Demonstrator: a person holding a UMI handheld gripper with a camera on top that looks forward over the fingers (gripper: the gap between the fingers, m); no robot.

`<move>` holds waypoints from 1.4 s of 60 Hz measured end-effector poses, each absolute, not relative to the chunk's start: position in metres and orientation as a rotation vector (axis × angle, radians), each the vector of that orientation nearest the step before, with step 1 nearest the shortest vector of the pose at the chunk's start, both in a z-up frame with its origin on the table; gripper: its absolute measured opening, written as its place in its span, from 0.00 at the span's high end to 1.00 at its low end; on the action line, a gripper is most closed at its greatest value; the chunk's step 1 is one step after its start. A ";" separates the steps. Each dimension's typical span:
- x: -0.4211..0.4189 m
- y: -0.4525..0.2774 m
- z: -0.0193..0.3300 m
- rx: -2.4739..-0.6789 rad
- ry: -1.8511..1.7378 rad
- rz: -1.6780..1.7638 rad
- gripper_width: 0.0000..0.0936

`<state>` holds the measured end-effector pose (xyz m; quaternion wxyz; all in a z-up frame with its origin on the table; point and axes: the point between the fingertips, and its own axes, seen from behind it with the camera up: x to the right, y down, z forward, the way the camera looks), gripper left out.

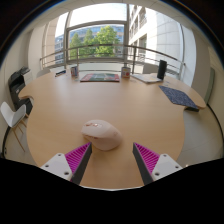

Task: Arrange mouse

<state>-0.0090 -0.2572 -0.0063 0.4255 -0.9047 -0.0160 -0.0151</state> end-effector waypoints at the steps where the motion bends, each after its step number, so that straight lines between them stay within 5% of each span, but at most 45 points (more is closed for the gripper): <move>1: -0.011 -0.253 -0.007 -2.259 -0.046 -0.042 0.10; 25: -0.016 -0.172 -0.012 -2.229 -0.020 -0.068 0.12; 34: -0.026 -0.157 -0.016 -2.221 0.010 -0.018 0.38; 54: -0.031 -0.149 -0.008 -2.236 -0.072 -0.039 0.56; 61: -0.033 -0.128 0.054 -2.136 -0.072 0.003 0.56; 78: 0.055 -0.033 0.296 -1.729 -0.026 0.100 0.56; 84: 0.152 0.019 0.321 -1.676 0.013 0.064 0.56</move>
